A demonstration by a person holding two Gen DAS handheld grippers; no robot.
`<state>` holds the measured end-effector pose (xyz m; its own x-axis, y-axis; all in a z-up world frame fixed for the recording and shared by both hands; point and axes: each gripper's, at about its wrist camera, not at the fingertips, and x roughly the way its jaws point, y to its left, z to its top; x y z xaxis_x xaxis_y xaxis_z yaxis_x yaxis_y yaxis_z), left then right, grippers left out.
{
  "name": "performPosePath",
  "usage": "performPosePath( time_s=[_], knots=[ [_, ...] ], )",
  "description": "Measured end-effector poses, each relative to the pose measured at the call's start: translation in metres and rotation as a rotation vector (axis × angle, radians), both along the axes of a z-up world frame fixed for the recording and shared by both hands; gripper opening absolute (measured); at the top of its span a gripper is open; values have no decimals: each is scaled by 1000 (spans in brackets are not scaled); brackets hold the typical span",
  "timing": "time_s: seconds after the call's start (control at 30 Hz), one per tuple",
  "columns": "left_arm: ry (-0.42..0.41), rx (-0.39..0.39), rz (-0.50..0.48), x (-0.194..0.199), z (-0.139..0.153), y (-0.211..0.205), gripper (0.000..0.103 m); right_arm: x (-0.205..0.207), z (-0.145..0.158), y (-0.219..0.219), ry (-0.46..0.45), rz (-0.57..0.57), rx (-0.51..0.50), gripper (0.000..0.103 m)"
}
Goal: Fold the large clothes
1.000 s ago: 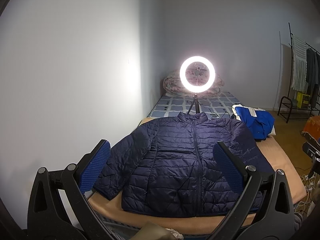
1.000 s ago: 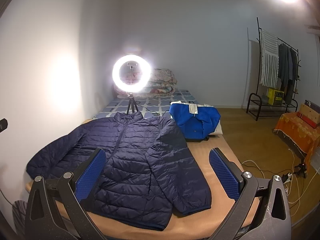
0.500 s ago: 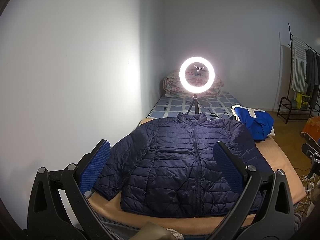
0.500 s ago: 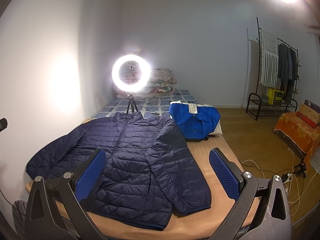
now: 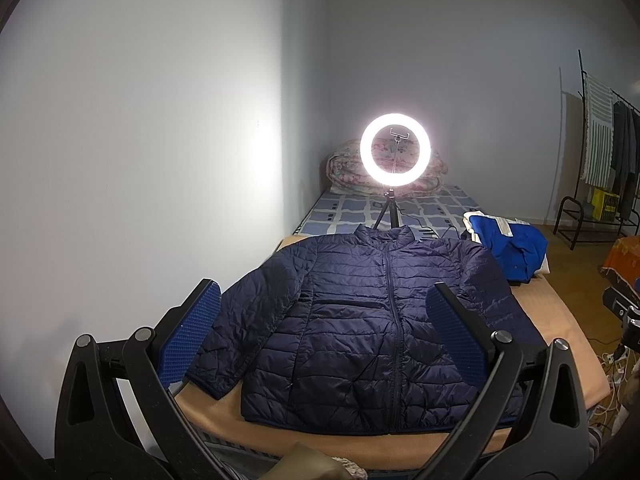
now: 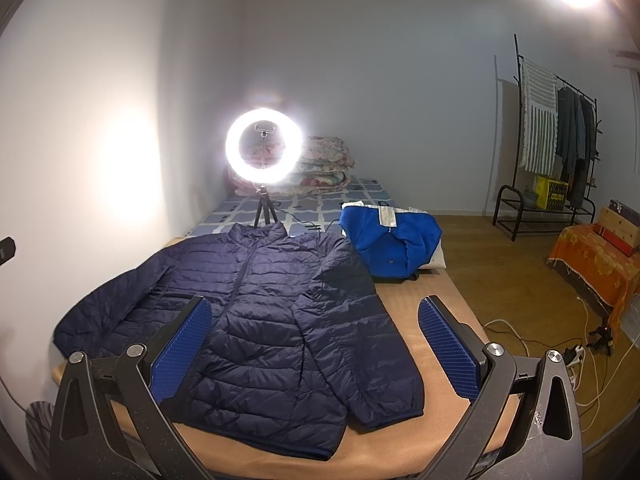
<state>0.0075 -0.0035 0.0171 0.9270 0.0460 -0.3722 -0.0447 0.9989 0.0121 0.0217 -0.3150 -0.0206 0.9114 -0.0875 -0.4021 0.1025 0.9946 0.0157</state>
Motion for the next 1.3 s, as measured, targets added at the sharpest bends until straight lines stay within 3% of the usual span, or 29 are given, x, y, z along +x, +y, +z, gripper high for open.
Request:
performPosePath(
  time_s=[0.53, 1.3],
  knots=[
    [15, -6, 11, -1, -13, 4, 103, 9, -4, 12, 17, 19, -1, 102],
    [61, -6, 103, 13, -45, 66, 103, 53, -14, 78, 59, 138, -22, 102]
  ],
)
